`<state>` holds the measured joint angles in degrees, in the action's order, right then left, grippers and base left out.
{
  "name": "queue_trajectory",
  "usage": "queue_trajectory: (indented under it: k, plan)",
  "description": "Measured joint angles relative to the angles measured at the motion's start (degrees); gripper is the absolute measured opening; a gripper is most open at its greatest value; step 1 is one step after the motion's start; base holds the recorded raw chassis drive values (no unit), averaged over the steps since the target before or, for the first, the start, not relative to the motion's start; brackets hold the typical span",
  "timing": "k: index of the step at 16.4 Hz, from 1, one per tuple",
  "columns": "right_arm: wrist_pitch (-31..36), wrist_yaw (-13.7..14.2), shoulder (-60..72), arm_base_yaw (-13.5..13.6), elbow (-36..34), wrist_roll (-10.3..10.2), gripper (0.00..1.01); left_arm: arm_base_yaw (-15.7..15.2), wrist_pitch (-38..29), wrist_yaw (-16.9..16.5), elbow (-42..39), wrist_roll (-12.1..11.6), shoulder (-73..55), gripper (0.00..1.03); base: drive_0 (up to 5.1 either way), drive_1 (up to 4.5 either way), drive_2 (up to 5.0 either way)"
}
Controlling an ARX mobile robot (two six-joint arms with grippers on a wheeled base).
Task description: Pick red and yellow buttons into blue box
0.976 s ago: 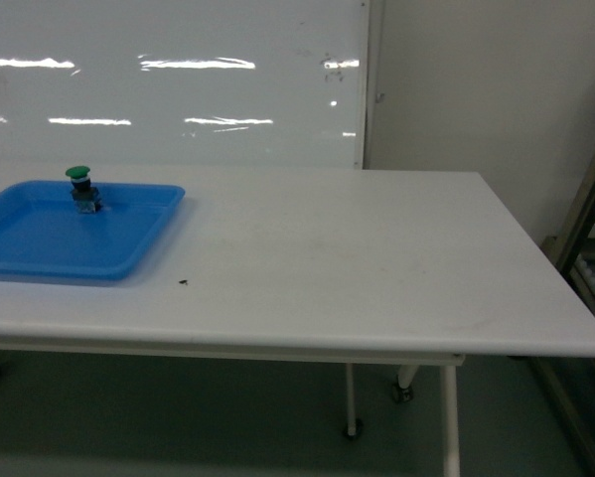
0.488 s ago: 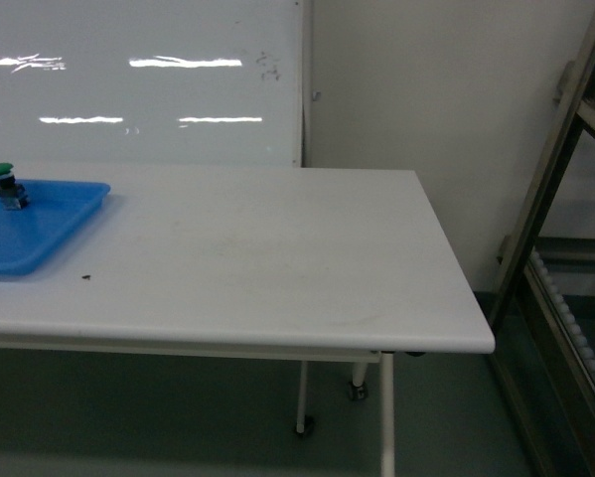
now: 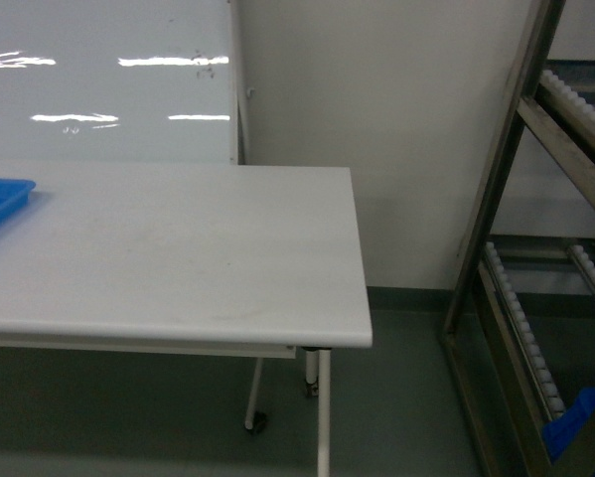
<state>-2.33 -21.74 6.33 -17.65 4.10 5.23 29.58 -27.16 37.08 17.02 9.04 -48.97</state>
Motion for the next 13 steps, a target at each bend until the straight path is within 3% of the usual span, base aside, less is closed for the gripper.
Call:
queue_trajectory:
  k: [12, 13]
  plan:
    - [-0.1, 0.0, 0.0, 0.0, 0.0, 0.0, 0.39, 0.0, -0.1, 0.0, 0.0, 0.0, 0.0, 0.24, 0.0, 0.0, 0.0]
    - [0.0, 0.0, 0.0, 0.0, 0.0, 0.0, 0.39, 0.0, -0.1, 0.0, 0.0, 0.0, 0.0, 0.24, 4.8, -3.38, -1.6]
